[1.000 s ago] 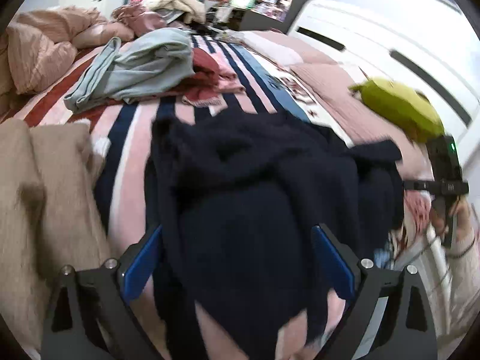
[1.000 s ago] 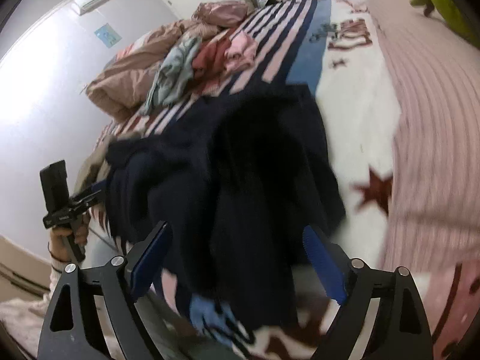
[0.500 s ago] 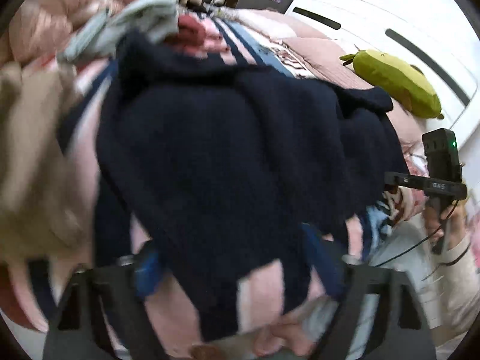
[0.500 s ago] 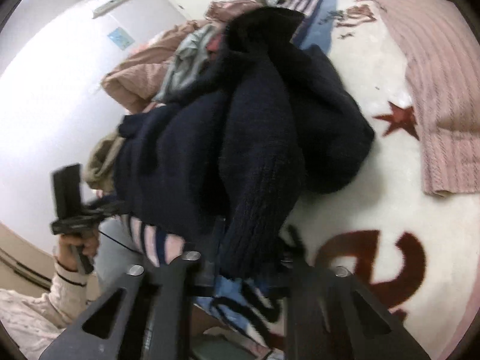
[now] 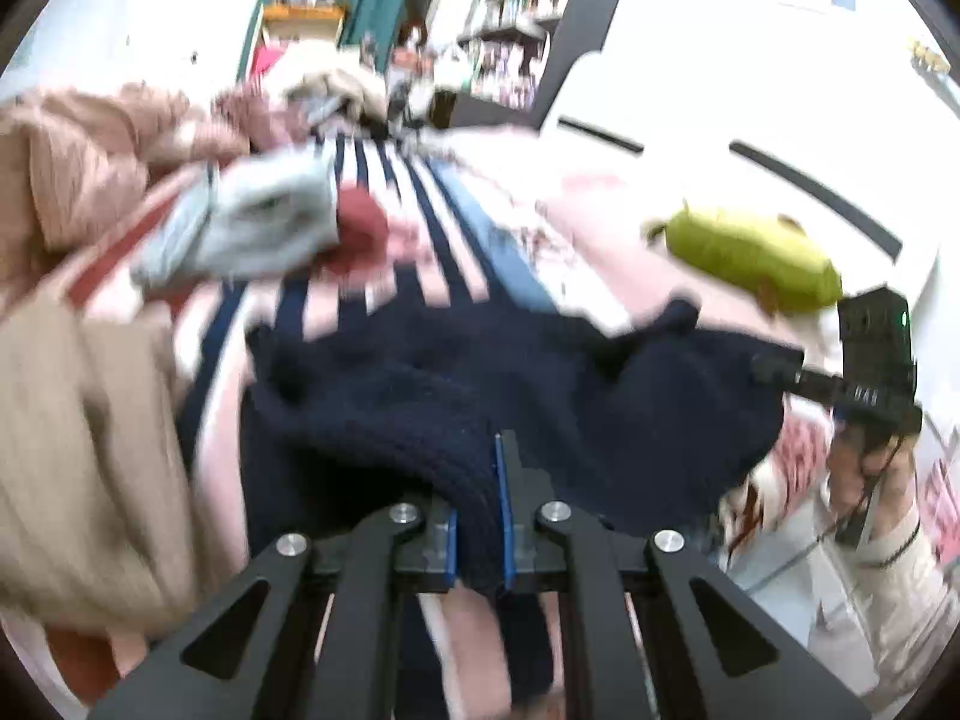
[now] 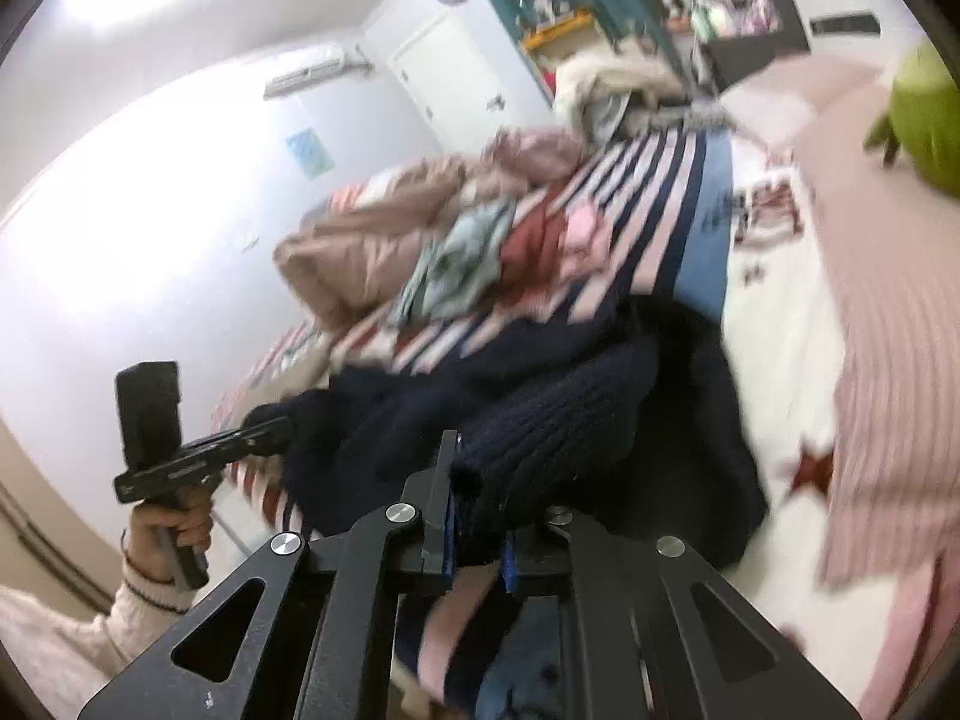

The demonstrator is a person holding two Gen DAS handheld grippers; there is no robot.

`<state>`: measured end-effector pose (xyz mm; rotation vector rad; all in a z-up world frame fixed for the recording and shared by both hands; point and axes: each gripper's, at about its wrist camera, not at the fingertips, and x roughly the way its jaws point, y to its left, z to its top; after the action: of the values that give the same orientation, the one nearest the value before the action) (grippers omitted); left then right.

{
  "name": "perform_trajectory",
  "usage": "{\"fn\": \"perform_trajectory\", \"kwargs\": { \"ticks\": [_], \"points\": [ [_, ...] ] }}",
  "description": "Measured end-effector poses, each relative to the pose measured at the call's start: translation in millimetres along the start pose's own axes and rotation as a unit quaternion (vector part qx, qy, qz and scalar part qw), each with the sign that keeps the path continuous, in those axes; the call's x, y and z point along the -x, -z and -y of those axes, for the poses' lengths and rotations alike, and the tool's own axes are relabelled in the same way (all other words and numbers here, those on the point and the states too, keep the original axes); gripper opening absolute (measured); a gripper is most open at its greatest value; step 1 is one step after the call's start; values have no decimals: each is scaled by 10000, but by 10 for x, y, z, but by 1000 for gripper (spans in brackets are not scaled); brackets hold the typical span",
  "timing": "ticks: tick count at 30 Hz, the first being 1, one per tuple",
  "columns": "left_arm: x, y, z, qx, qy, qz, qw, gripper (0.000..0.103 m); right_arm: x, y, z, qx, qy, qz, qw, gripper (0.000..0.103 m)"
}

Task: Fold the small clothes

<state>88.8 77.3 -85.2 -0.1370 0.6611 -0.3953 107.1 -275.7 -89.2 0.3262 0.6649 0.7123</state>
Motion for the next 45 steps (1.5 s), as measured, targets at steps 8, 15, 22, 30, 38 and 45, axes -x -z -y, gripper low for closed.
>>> {"fn": "perform_trajectory", "kwargs": {
  "ticks": [8, 15, 22, 30, 38, 45],
  "points": [
    [-649, -1035, -374, 325, -525, 276, 9977, 7, -526, -901, 335, -184, 996, 229, 9946, 5],
    [-1842, -1376, -970, 660, -948, -509, 9920, 17, -1404, -1315, 1082, -540, 1879, -427, 9798, 11],
    [-1849, -1231, -921, 316, -1170, -589, 9909, 77, -1262, -1121, 1097, -172, 2188, -860, 9718, 67],
    [-1149, -689, -449, 238, -1030, -406, 9936, 85, -920, -74, 730, 174, 2084, -1707, 9629, 76],
    [-810, -183, -191, 211, -1044, -449, 9933, 85, -570, 257, 658, 501, 3101, -1178, 9421, 50],
    [-642, 54, -181, 362, -1116, -499, 9918, 85, -344, 288, 391, 793, 3460, -990, 9296, 55]
  ]
}}
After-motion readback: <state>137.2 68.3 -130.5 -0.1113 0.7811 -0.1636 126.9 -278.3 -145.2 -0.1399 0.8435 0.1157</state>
